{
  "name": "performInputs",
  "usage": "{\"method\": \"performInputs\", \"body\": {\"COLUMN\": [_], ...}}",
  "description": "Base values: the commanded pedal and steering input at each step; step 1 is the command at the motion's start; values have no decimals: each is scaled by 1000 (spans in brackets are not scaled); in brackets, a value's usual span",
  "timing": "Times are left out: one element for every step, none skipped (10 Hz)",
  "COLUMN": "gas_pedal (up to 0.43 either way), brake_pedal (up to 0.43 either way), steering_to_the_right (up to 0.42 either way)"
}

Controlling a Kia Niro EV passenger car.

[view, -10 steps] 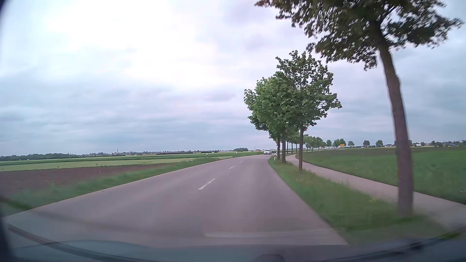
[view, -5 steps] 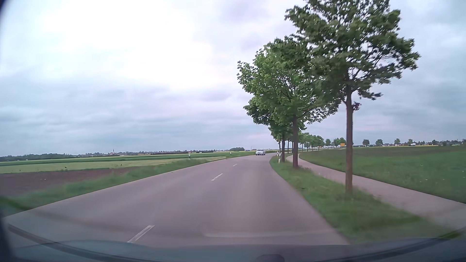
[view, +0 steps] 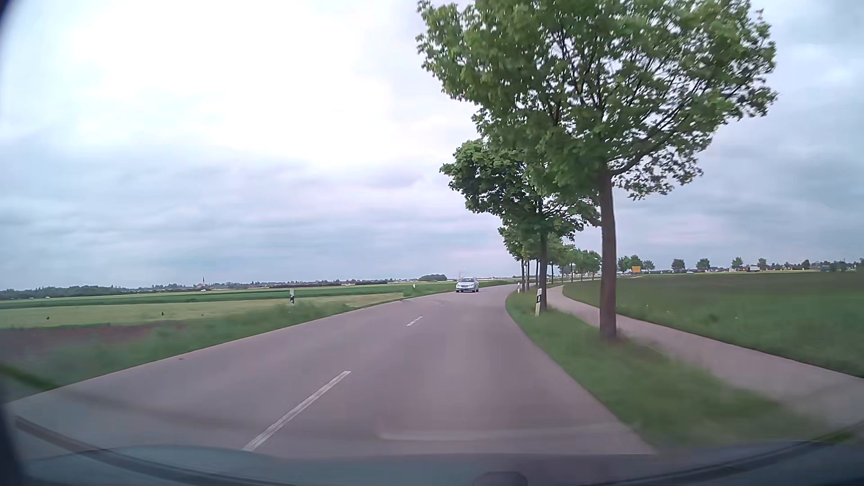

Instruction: Follow the waypoints while adhering to traffic rules and regulations

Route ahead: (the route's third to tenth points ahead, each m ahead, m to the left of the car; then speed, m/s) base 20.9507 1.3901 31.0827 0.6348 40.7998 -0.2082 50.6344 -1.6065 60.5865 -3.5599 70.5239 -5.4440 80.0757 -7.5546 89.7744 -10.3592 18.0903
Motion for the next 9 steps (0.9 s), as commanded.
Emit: {"method": "performInputs", "body": {"gas_pedal": [130, 130, 130, 130, 130, 130, 130, 130, 130], "brake_pedal": [0, 0, 0, 0, 0, 0, 0, 0, 0], "steering_to_the_right": [13, 14, 14, 14, 15, 16, 16, 16, 17]}}
